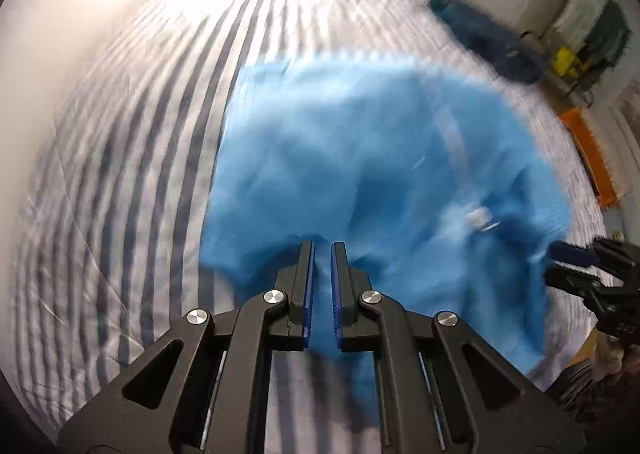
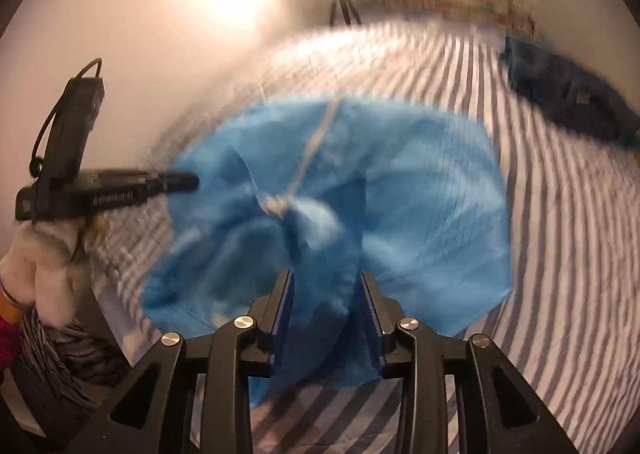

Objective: Fold large clothes

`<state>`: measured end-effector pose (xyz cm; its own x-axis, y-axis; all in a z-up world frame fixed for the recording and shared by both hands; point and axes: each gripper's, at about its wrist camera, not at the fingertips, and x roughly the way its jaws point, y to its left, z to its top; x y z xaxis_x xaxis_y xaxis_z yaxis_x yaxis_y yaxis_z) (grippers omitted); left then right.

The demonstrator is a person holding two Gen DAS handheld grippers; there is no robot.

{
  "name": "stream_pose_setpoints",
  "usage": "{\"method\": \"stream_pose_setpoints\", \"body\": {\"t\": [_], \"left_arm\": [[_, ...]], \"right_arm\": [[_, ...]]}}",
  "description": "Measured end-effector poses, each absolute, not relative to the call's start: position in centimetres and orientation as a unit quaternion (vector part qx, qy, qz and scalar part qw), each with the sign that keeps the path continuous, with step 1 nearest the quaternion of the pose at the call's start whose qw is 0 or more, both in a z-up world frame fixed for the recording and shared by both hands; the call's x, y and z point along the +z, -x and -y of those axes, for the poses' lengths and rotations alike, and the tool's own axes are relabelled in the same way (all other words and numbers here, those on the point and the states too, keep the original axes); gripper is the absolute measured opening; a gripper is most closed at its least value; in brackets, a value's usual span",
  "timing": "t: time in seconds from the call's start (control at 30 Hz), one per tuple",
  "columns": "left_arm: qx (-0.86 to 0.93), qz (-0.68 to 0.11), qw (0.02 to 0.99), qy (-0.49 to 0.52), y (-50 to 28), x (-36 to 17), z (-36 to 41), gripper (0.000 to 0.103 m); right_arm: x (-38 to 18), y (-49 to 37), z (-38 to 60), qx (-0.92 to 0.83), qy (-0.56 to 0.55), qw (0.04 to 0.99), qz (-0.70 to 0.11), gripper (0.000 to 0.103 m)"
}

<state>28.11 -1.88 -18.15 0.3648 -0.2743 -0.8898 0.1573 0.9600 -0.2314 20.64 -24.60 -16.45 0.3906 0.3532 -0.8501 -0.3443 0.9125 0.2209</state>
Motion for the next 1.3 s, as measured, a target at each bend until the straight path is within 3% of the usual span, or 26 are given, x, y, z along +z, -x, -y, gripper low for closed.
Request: {"method": "stream_pose_setpoints", "body": {"t": [0.13, 0.27, 0.33, 0.4, 0.47, 0.57, 0.63, 1.0, 1.2, 1.3], "left_arm": [[-0.142, -0.562, 0.810, 0.084, -28.1, -18.3, 0.9, 0.005], [-0.149, -0.519, 0.836, 0.095, -28.6, -13.9, 0.5, 0.006], [-0.146, -0.490, 0.854, 0.089, -30.0, -12.2, 1.1, 0.006], [-0.146, -0.475, 0.864, 0.084, -31.9, -11.3, 2.0, 0.008], [-0.166, -0.468, 0.864, 0.080, -34.0, -10.7, 3.8, 0.011], [-0.169, -0.465, 0.867, 0.067, -36.7, -11.1, 6.1, 0.019], [-0.170, -0.474, 0.862, 0.068, -38.1, -11.9, 7.1, 0.019], [-0.130, -0.547, 0.822, 0.087, -42.8, -19.3, 8.1, 0.020], [-0.140, -0.540, 0.828, 0.051, -41.8, -18.0, 8.2, 0.020], [-0.152, -0.525, 0.833, 0.086, -40.6, -16.0, 5.6, 0.020]], "right_arm": [[-20.0, -20.8, 25.9, 0.222, -0.036, 0.784, -0.579, 0.033], [-16.0, -20.5, 26.8, 0.260, -0.044, 0.803, -0.535, 0.033], [-13.3, -21.2, 27.1, 0.268, -0.038, 0.827, -0.493, 0.037], [-11.2, -22.3, 26.9, 0.248, 0.001, 0.857, -0.453, 0.054], [-10.0, -24.2, 26.7, 0.220, 0.039, 0.889, -0.400, 0.060], [-10.7, -27.7, 26.3, 0.184, 0.050, 0.899, -0.393, 0.058], [-11.5, -30.0, 26.2, 0.181, 0.030, 0.890, -0.417, 0.053], [-18.3, -35.5, 28.1, 0.135, -0.023, 0.829, -0.542, 0.051], [-19.3, -34.7, 29.4, 0.134, -0.023, 0.819, -0.558, 0.049], [-17.5, -33.9, 31.6, 0.138, -0.048, 0.829, -0.540, 0.050]]}}
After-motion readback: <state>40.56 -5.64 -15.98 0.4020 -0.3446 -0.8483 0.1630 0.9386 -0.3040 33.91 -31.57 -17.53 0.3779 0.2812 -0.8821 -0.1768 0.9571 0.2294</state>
